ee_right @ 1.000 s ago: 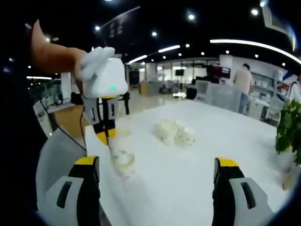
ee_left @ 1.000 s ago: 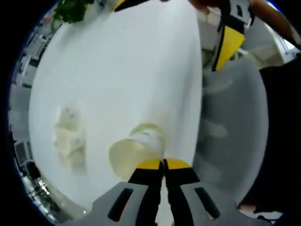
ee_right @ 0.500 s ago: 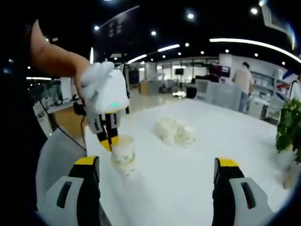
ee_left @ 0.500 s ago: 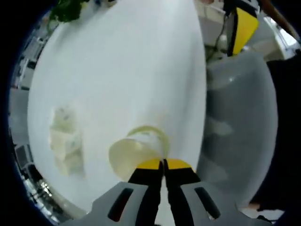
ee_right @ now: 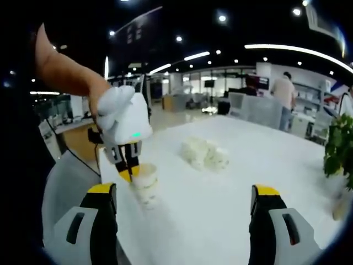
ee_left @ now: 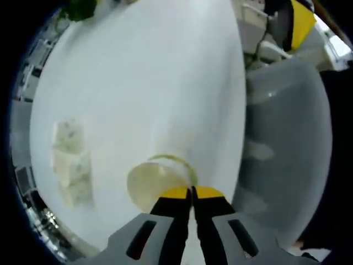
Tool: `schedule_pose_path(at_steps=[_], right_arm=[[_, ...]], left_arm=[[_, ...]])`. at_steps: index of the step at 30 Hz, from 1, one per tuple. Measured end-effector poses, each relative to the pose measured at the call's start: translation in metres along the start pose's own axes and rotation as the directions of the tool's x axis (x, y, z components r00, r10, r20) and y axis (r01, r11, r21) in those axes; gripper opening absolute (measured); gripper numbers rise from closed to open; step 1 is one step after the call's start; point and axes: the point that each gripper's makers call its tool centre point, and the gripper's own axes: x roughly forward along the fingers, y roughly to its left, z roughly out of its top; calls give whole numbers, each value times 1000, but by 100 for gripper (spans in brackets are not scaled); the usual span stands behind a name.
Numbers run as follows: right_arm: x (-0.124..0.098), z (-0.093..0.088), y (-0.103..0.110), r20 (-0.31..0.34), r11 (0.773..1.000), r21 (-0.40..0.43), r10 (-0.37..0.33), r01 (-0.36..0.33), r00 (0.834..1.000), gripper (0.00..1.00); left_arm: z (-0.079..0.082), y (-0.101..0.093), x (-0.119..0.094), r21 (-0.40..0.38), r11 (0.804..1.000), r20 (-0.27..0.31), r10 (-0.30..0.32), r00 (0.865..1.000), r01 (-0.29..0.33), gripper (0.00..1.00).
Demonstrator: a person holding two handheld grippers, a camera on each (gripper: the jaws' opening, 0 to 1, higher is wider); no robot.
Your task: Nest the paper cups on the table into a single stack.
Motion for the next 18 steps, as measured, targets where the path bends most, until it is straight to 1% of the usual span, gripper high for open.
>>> schedule_pose_path(at_steps=[7, 9, 13, 15, 18], right_arm=[[0, -1, 0, 0, 1000, 1, 0, 0, 1000, 99], [0, -1, 1, 1, 1000, 4, 1, -1, 1000, 99], [1, -3, 1, -1, 1000, 5, 3, -3, 1000, 99], [1, -3, 1, -1, 1000, 6, 2, -2, 1000, 99], [1, -3, 1, -1, 1000, 6, 3, -3, 1000, 99]], left_arm=[[-1, -3, 5, 4, 1000, -4, 6, 1000, -6, 0], [-2, -4, 6, 7, 1000, -5, 13, 1000, -13, 1], [-1, -3, 9, -7, 999, -1, 47, 999, -47, 1], [-1, -4, 10, -6, 999, -3, 50, 999, -50, 1], [2, -2, 8, -25, 998, 11, 65, 998, -65, 3]])
